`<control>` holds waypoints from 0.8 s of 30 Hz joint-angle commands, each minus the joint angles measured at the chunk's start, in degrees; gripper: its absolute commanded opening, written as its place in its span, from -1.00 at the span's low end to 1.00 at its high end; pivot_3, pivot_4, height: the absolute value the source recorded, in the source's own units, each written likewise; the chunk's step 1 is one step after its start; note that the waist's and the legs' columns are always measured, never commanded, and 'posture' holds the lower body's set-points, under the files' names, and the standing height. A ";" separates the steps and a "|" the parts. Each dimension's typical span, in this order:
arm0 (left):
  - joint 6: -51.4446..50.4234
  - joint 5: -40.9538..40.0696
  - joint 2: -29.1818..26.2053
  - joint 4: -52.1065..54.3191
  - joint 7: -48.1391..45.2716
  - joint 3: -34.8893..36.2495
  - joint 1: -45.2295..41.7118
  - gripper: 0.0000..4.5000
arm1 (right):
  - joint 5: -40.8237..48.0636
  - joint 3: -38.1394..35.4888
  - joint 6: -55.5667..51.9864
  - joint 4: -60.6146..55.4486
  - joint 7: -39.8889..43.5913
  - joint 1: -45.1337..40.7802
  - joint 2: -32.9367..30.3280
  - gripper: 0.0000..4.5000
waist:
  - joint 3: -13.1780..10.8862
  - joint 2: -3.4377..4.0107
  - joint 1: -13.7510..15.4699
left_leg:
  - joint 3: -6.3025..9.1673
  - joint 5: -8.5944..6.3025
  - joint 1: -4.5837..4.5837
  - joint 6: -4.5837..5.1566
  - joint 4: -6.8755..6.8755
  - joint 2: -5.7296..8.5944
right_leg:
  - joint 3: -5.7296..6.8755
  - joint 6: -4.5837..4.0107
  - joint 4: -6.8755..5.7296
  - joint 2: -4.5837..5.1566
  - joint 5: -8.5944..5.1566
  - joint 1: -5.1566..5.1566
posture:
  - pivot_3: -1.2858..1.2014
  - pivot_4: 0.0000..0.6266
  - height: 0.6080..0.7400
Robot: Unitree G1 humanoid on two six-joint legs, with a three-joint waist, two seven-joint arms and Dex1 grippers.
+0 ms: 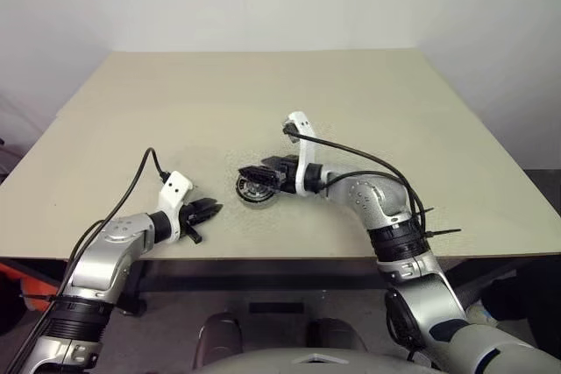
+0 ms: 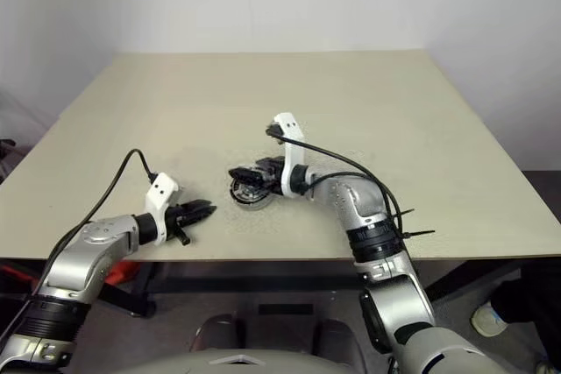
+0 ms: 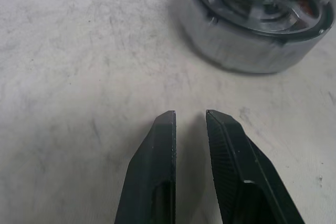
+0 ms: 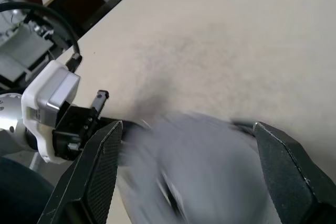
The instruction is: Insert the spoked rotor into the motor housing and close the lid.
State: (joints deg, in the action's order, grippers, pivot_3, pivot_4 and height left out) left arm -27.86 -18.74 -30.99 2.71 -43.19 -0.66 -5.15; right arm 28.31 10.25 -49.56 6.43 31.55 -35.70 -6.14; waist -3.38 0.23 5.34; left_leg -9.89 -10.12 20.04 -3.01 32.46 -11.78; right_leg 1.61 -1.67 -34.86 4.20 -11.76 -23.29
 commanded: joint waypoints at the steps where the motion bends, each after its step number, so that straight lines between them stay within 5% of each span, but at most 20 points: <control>1: 0.29 0.00 -0.16 1.89 0.45 0.84 0.30 -0.56 | -1.78 1.07 3.04 0.48 1.83 -1.88 0.30 0.99 | 0.01 -0.02 0.00 | 0.00 0.00 0.00 0.01 0.00 0.00 | -0.01 0.00 0.00 0.00 0.00 0.00 | 0.03 -1.00 1.00; 6: 0.25 -0.05 -0.22 2.03 0.69 0.95 0.60 -0.56 | -3.92 1.75 5.29 1.08 3.45 -2.02 -0.20 0.99 | 0.01 -0.04 0.01 | 0.00 -0.02 0.01 0.03 0.01 0.00 | -0.01 -0.22 0.01 0.00 0.13 0.02 | 0.03 -1.00 1.00; 16: 0.50 0.05 -0.16 1.27 -0.10 0.25 -0.20 -0.56 | -15.36 5.02 26.37 3.27 9.56 1.58 -7.75 0.99 | 0.02 -0.06 0.04 | 0.00 -0.13 0.01 0.22 0.08 0.00 | -0.01 -0.08 0.00 0.00 0.05 0.06 | 0.03 -1.00 1.00; 24: -0.62 -1.25 -0.23 2.80 -1.33 0.30 -1.34 -0.56 | -15.86 6.63 26.25 1.39 13.15 4.79 -6.79 0.99 | 0.02 -0.06 -0.03 | 0.01 -0.16 0.02 0.28 0.19 -0.01 | 0.01 -0.28 -0.02 0.00 0.17 0.08 | 0.03 -1.00 1.00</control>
State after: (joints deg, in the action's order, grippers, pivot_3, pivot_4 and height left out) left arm -28.25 -19.01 -30.82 3.15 -43.78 -0.86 -5.74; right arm 12.17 16.76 -23.86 10.72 43.75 -30.63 -13.16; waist -3.36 0.17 5.31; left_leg -9.89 -10.30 20.06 -2.70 32.68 -11.79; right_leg 1.61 -1.95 -34.89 4.21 -11.59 -23.20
